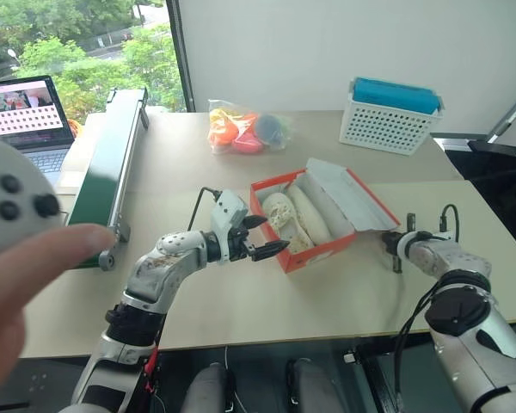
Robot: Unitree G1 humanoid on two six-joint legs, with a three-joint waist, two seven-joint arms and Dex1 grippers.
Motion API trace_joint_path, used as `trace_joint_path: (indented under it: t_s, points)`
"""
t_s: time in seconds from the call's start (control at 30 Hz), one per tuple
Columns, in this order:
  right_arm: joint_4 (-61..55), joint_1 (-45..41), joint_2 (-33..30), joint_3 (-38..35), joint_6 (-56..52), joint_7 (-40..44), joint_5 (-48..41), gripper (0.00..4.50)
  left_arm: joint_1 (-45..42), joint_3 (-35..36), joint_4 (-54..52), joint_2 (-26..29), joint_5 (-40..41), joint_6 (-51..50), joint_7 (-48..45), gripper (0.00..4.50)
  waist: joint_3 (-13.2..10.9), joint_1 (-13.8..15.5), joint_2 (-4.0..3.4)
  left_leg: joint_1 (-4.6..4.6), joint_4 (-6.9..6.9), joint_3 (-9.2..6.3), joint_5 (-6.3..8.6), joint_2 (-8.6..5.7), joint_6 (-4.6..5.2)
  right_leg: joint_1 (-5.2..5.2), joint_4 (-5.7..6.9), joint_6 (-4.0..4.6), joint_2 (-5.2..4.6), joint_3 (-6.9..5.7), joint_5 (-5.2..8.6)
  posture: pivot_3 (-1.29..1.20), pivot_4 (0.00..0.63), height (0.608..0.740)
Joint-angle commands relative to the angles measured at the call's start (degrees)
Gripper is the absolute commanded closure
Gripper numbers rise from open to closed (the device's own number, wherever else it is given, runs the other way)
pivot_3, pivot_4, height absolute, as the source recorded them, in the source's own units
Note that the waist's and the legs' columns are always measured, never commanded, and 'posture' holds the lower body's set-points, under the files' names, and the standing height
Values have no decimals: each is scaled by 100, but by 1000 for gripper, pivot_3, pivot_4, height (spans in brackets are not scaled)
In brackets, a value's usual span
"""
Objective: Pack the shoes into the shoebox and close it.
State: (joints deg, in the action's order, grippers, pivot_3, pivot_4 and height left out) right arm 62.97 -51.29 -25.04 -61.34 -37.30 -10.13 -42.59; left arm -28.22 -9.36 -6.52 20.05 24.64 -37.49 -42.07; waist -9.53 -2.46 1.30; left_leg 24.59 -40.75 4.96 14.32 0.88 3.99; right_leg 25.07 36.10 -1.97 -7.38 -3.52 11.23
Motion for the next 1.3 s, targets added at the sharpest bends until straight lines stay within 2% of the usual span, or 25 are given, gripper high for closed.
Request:
trace_joint_path:
  t_s: [0.03, 0.13, 0.23, 0.3, 0.4, 0.53, 0.63, 0.73, 0.83, 0.97, 1.07, 1.1, 1.2, 1.3]
  points:
    - [-1701, -190, 412, -209, 234, 722, -1020, 4404, -53, 94, -207, 46, 7, 97, -36, 47, -8, 7, -12, 5, 0, 0, 0, 0, 0, 5, 1, 0, 0, 1, 0, 0, 150, 699]
    - [-4550, -49, 1262, 155, -188, 1423, -2465, 4404, -17, 91, -329, 76, 47, 10, -11, 47, -32, 24, -52, 14, -1, 2, -1, 1, -1, 16, 5, -3, -1, 5, -2, 0, 150, 699]
    - [-6869, 411, 1704, 880, -500, 2042, -3612, 4404, 10, 92, -377, 99, 60, -31, -3, 47, -50, 97, -86, 16, 2, -1, -1, 1, -1, 25, 17, -6, -3, 2, -3, 0, 150, 699]
    - [-7648, 793, 1705, 1386, -611, 2300, -3863, 4404, 12, 98, -397, 102, 72, -57, 5, 47, -49, 164, -87, 14, 6, -11, 0, 3, -2, 21, 19, -6, -3, -14, -3, 0, 150, 699]
    - [-7904, 1212, 1431, 2096, -831, 2481, -4043, 4404, -1, 98, -416, 101, 79, -85, 36, 47, -44, 168, -77, 8, 0, -11, 3, 1, 1, 4, 9, -5, -4, -16, -4, 0, 150, 699]
    - [-7301, 1266, 711, 3081, -957, 2344, -3007, 4404, -4, 131, -435, 125, 74, -94, 63, 47, -45, 168, -79, 2, -10, 1, -4, -4, 11, 0, -2, -2, -9, -2, -13, 0, 150, 699]
    - [-6213, 932, 343, 3508, -816, 1959, -2141, 4404, 16, 160, -457, 144, 80, -112, 67, 47, -45, 156, -78, 1, -3, 2, -5, -3, 8, 8, 0, 0, -6, -2, -13, 0, 150, 699]
    - [-5759, 720, 134, 3854, -630, 2177, -1532, 4404, 45, 165, -485, 139, 61, -117, 101, 47, -46, 170, -78, 8, 4, 6, -8, -4, 4, 20, 6, 1, -5, -2, -12, 0, 150, 699]
    - [-5443, 576, -150, 5044, -718, 2497, -352, 4404, 78, 212, -539, 136, 69, -127, 165, 47, -46, 159, -79, 25, 2, 8, -9, -5, 2, 32, 5, -1, -5, -2, -13, 0, 150, 699]
    - [-5245, 702, -285, 7225, -842, 3185, 1219, 4404, 121, 249, -574, 130, 59, -119, 227, 47, -46, 147, -77, 22, -4, 10, -6, -4, 7, 28, 3, -5, -6, 2, -15, 0, 150, 699]
    - [-4723, 787, -230, 8276, -772, 3504, 2149, 4404, 165, 268, -619, 118, 56, -113, 290, 47, -46, 156, -77, 16, -3, 5, -7, -3, 6, 23, 4, -5, -5, -3, -15, 0, 150, 699]
    - [-4573, 798, -192, 8418, -709, 3585, 2343, 4404, 178, 278, -630, 114, 58, -114, 312, 47, -45, 159, -77, 15, -4, 6, -7, -4, 6, 23, 5, -5, -6, 0, -15, 0, 150, 699]
    - [-4068, 779, -1, 8474, -498, 3707, 2735, 4404, 229, 304, -681, 102, 61, -123, 394, 47, -2, 163, -13, -17, -4, 2, -6, -1, 7, -9, 1, -6, -6, -6, -14, 0, 150, 699]
    - [-3608, 710, 204, 8378, -272, 3759, 3080, 4404, 287, 327, -743, 104, 69, -132, 462, 47, 21, 136, 3, -50, -2, -1, -4, 4, 4, -43, -8, -8, -5, -9, -10, 0, 150, 699]
